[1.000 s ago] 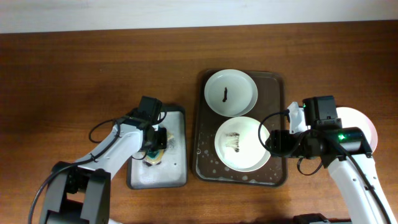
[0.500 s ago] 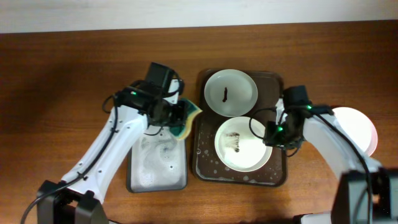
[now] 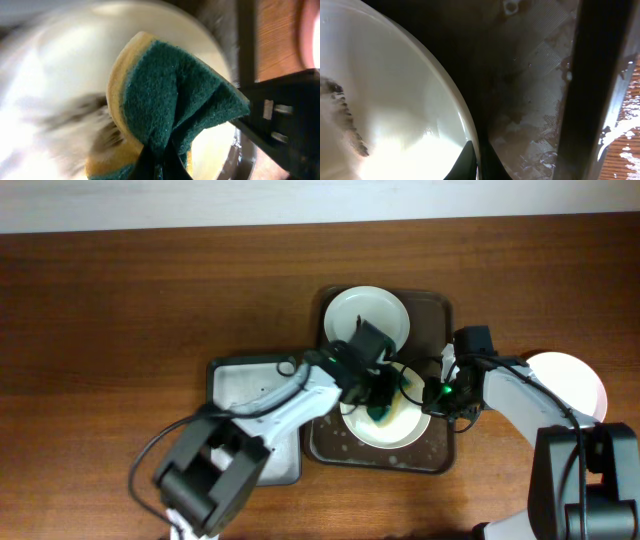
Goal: Clean dirty plates on tray and stack at the side
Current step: 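Scrub the brown-smeared plate with sponge held in left gripper, then put sponge back into small white tray with left gripper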
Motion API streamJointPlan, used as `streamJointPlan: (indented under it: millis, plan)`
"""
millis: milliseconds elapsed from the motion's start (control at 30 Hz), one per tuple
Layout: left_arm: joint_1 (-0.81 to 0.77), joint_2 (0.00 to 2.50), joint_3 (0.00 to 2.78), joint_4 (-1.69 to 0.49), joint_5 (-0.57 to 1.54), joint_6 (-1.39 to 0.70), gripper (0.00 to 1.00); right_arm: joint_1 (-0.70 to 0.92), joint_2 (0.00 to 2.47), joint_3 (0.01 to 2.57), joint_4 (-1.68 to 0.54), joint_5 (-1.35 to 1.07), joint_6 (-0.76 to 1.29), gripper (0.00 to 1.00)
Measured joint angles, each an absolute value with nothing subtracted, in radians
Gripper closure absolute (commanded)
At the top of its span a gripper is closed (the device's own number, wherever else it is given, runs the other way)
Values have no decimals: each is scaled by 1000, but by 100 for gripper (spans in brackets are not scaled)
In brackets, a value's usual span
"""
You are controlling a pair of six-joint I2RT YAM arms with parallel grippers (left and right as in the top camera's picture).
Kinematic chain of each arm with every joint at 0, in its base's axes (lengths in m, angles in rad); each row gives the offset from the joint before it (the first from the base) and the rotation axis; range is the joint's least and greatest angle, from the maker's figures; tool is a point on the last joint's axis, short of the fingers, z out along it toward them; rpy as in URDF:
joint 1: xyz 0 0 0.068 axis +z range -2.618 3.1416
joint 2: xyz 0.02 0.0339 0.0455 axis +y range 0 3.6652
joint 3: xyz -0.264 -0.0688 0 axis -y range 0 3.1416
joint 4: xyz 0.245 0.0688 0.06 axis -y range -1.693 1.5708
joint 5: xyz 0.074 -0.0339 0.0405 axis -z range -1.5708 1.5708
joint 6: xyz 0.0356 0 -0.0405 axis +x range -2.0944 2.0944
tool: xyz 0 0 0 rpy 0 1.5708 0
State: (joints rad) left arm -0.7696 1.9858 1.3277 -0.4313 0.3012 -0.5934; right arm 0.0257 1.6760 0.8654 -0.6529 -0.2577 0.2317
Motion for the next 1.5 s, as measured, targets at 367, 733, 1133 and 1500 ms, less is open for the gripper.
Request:
streamJointPlan:
  millis: [367, 733, 1133, 1500]
  plan:
    - [-811, 2069, 1430, -706, -114, -723, 100, 26, 1676, 865, -668, -276, 233, 96]
    - [-838, 2108, 1617, -1055, -309, -616, 100, 42, 1672, 853, -742, -337, 239, 96]
    - [-398, 1608, 1274, -1058, -91, -382, 100, 147, 1182, 915, -987, 130, 277, 96]
    - [-210, 1546, 995, -874, 150, -312, 95, 867, 1168, 981, -991, 982, 314, 96]
